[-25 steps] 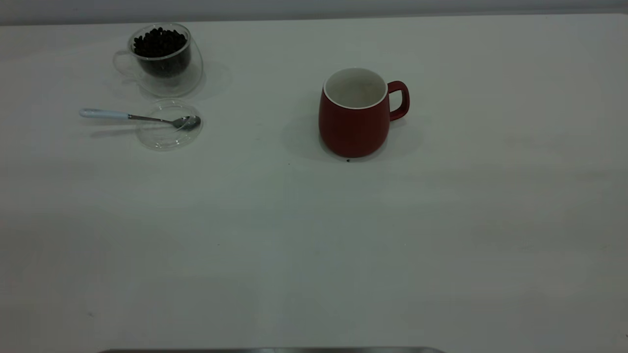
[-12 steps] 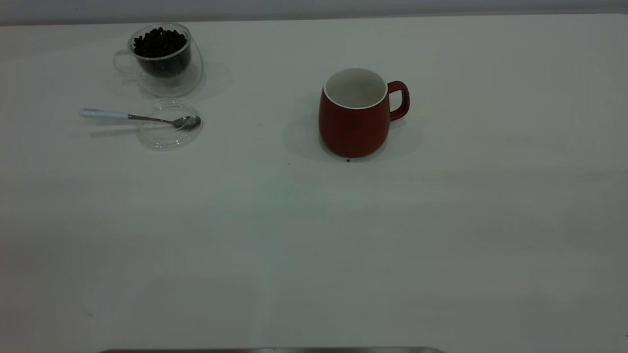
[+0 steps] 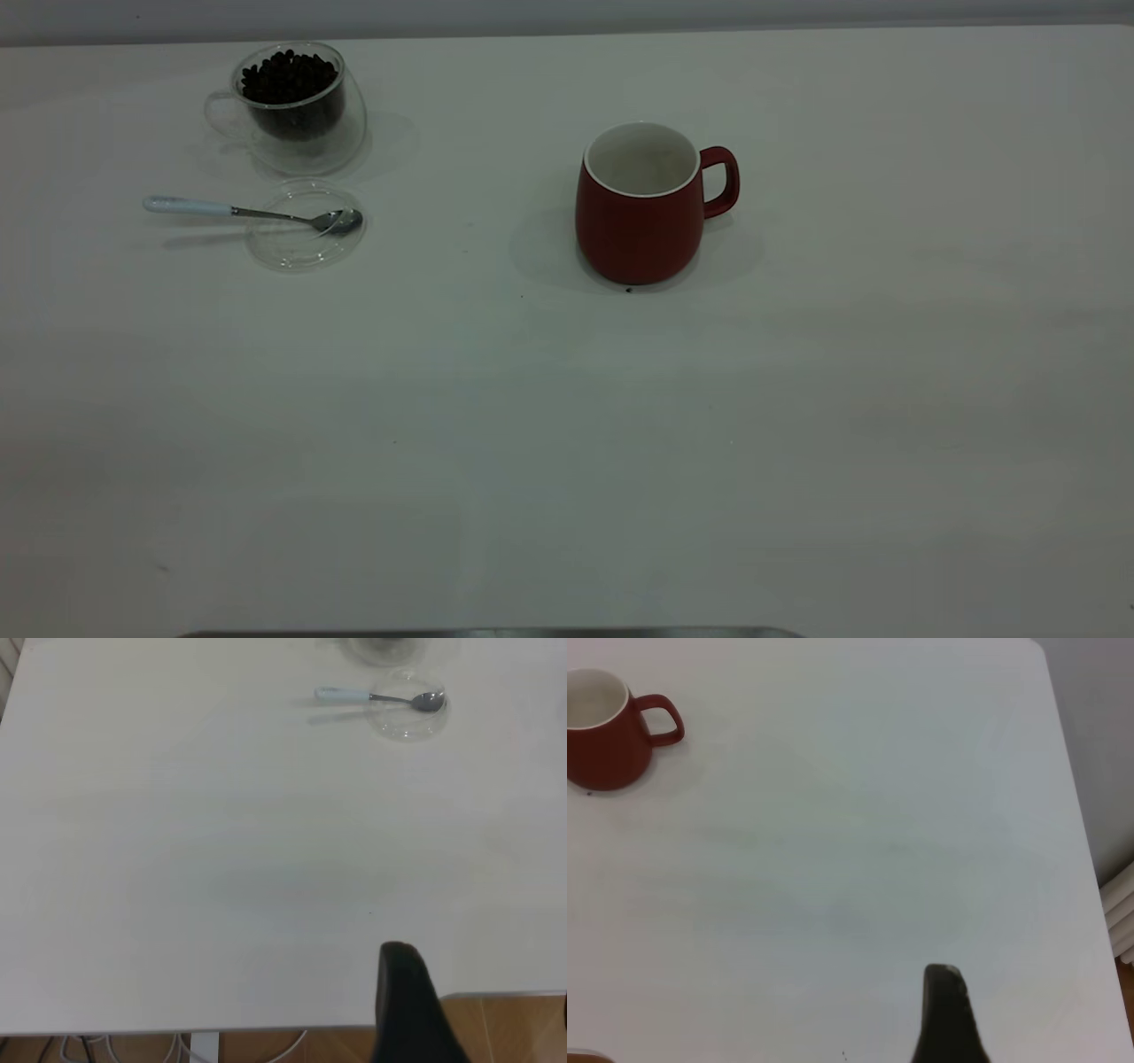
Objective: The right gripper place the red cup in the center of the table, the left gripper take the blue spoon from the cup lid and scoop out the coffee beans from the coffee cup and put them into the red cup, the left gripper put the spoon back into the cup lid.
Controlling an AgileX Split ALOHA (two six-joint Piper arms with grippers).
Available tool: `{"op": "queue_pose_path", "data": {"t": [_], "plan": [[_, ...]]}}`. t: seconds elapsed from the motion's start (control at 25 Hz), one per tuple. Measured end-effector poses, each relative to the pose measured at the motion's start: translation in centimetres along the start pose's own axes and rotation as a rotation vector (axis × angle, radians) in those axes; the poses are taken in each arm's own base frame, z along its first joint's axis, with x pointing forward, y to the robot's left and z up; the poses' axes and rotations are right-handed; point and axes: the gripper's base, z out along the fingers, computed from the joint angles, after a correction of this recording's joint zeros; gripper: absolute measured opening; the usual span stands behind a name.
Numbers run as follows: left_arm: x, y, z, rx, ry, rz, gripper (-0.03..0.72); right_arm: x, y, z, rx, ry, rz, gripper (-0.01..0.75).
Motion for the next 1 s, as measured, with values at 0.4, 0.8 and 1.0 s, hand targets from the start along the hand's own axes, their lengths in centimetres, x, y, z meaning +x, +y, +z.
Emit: {"op": "queue_pose_path", "data": {"t": [0.4,0.8,1.0], "plan": [[0.00,0.00,0.00,0.000,0.000,0.001,0.476,0.00,0.00,0.00,0.000,0.000,0.000,0.546],[0.00,0.00,0.00,0.000,0.000,0.001,0.475,0.03,-0.19,-0.02,-0.051,-0.004,-0.012,0.546],[0.00,-0.01,0.00,0.001,0.000,0.001,0.475,0.05,-0.42,-0.01,-0.052,-0.003,0.001,0.546]]}}
